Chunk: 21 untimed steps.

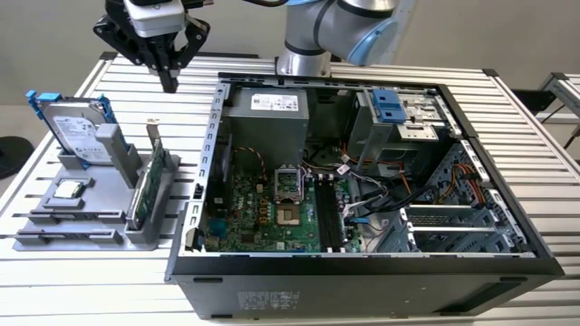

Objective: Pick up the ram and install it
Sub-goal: 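Reach for the ram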

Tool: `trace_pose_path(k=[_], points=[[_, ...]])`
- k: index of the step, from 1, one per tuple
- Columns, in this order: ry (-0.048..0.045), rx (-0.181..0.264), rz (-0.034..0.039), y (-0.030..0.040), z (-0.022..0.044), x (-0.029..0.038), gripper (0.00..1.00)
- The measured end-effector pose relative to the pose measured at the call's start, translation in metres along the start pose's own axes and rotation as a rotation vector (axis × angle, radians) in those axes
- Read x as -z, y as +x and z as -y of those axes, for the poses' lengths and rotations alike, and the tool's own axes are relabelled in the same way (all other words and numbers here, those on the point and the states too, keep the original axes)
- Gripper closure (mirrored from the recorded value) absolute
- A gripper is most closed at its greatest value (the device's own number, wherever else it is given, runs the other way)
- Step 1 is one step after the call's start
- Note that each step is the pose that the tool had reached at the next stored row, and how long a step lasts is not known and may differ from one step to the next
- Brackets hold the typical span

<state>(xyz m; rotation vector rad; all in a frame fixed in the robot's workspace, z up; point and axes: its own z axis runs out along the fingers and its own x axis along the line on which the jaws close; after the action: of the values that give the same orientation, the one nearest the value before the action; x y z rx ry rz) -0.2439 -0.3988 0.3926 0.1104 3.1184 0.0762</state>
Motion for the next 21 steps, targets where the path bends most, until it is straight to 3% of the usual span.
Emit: trace_pose_path(k=[21], points=[[-0.0001, 0.000, 0.0000, 0.0329, 0.0023, 0.0007, 1.00]])
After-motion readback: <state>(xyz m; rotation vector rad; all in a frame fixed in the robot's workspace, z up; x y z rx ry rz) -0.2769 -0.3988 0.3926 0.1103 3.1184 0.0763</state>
